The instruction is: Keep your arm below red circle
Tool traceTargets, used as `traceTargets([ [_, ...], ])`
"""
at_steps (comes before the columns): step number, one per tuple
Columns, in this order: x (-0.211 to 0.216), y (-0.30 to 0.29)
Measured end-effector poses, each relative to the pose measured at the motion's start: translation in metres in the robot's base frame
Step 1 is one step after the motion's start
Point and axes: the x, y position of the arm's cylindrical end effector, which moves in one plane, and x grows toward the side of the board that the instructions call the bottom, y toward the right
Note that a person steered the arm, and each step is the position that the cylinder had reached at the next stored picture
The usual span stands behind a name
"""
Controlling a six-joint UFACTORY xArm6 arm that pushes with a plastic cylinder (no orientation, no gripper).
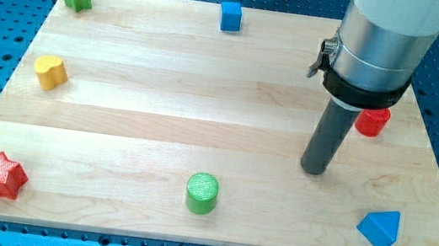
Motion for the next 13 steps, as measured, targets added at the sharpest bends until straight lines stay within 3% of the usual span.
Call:
traceTargets([
  [8, 0.009, 0.030],
  [10, -0.034, 0.009],
  [13, -0.031, 0.006],
])
